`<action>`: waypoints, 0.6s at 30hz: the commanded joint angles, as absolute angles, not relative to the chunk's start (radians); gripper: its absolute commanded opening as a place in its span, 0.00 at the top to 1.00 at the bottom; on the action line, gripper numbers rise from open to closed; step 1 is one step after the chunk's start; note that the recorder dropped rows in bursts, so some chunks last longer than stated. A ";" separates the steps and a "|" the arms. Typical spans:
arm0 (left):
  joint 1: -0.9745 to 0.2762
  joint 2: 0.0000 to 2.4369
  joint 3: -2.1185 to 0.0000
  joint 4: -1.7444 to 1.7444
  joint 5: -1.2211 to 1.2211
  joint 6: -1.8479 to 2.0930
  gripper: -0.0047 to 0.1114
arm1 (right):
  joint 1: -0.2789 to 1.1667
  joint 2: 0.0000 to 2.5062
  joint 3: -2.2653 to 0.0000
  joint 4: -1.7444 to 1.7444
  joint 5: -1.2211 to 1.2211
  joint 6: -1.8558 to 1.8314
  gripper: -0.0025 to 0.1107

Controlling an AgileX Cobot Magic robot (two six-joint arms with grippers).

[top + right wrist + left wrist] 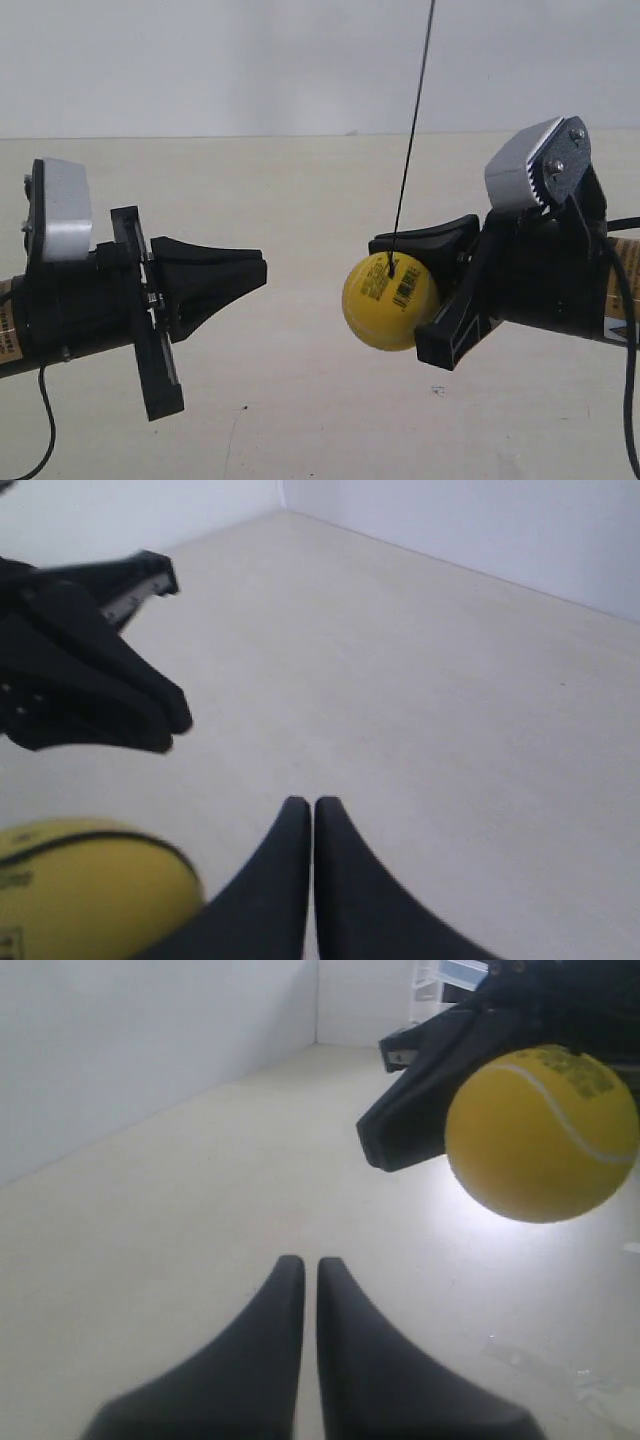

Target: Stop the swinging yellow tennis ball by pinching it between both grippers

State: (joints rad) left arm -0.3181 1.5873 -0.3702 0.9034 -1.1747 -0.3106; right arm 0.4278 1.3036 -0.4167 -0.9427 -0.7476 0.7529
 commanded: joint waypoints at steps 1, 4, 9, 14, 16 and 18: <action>-0.324 1.593 -0.373 0.940 -1.221 -0.343 0.92 | 0.428 1.300 -0.421 -0.978 -0.814 0.801 0.98; -0.331 1.593 -0.373 0.940 -1.221 -0.351 0.92 | 0.428 1.300 -0.421 -0.988 -0.815 0.811 0.98; -0.384 1.593 -0.373 0.933 -1.221 -0.342 0.92 | 0.428 1.300 -0.421 -1.007 -0.815 0.819 0.98; -0.409 1.593 -0.373 0.868 -1.221 -0.306 0.92 | 0.428 1.300 -0.421 -1.046 -0.820 0.836 0.98; -0.409 1.593 -0.373 0.832 -1.221 -0.294 0.92 | 0.428 1.300 -0.421 -1.053 -0.820 0.836 0.98; -0.409 1.593 -0.373 0.813 -1.221 -0.290 0.92 | 0.428 1.300 -0.421 -1.066 -0.823 0.836 0.98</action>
